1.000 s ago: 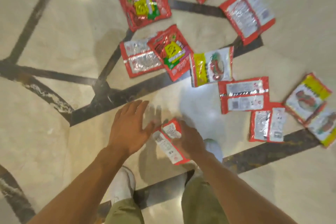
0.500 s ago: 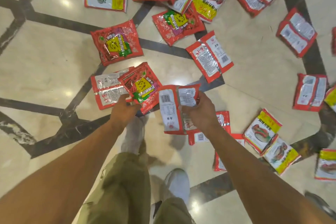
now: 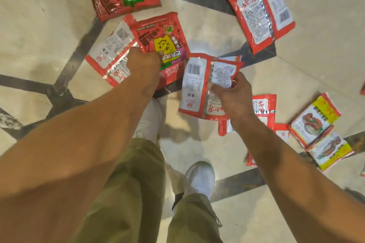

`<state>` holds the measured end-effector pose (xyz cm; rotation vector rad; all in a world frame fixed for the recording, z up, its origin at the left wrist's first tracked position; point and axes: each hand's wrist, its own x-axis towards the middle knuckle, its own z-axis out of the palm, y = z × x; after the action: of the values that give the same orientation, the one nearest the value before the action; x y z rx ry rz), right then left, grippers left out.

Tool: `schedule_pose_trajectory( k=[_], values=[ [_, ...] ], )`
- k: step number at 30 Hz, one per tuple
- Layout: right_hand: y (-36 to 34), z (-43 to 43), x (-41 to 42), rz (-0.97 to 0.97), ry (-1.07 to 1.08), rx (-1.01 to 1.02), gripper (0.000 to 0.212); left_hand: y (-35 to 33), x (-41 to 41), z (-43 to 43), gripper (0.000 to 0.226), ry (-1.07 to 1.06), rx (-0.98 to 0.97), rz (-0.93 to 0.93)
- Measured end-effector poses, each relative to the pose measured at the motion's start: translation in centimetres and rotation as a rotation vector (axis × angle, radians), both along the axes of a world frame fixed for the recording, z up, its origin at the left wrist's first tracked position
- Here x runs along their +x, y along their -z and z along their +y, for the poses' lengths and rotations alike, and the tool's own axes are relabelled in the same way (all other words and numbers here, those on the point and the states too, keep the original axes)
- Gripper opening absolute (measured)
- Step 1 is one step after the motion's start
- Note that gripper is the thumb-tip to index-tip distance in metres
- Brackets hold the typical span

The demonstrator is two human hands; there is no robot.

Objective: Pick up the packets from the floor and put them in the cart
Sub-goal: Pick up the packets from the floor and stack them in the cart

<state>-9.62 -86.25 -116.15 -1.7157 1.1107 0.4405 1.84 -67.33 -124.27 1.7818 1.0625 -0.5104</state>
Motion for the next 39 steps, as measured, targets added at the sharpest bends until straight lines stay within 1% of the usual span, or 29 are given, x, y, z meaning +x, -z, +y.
schedule_pose_trajectory(
  k=[4,6,9,11,15,18,20,25,29,33,36,39],
  values=[
    [-2.9,-0.3,1.9,-0.043,0.096,0.025,0.037,-3.1,1.2,1.0,0.026,0.050,-0.181,0.055],
    [-5.4,-0.6,2.8,-0.044,0.131,0.055,0.038,-6.5,1.5,2.0,0.023,0.116,-0.237,0.084],
    [-10.2,-1.4,3.9,-0.048,0.152,0.092,0.038,-12.4,2.0,4.5,0.023,0.184,-0.272,0.115],
    [-14.5,-2.1,4.6,-0.046,0.162,0.115,0.037,-16.8,3.1,6.0,0.030,0.243,-0.289,0.129],
    [-25.6,-3.5,5.9,-0.025,0.198,0.154,0.037,-28.2,6.5,7.0,0.031,0.299,-0.367,0.173],
    [-35.3,-4.7,6.4,-0.034,0.217,0.155,0.045,-37.7,9.3,6.3,0.031,0.347,-0.449,0.172],
    [-42.3,-5.6,6.8,-0.074,0.229,0.142,0.047,-44.5,11.3,4.8,0.034,0.383,-0.481,0.154],
    [-59.9,-8.5,6.5,-0.210,0.322,0.043,0.040,-62.4,14.4,-1.5,0.034,0.567,-0.605,0.034],
    [-72.5,-11.3,3.0,-0.340,0.424,-0.047,0.036,-75.7,14.1,-7.3,0.028,0.692,-0.691,-0.080],
    [-82.4,-14.1,-3.1,-0.462,0.605,-0.123,0.036,-87.1,11.2,-12.7,0.030,0.846,-0.764,-0.153],
    [-88.6,-15.8,-9.5,-0.566,0.709,-0.175,0.042,-94.0,7.0,-16.3,0.023,0.962,-0.796,-0.184],
    [-92.7,-16.9,-17.4,-0.615,0.798,-0.256,0.043,-98.5,1.5,-19.3,0.023,1.064,-0.814,-0.226]
  ],
)
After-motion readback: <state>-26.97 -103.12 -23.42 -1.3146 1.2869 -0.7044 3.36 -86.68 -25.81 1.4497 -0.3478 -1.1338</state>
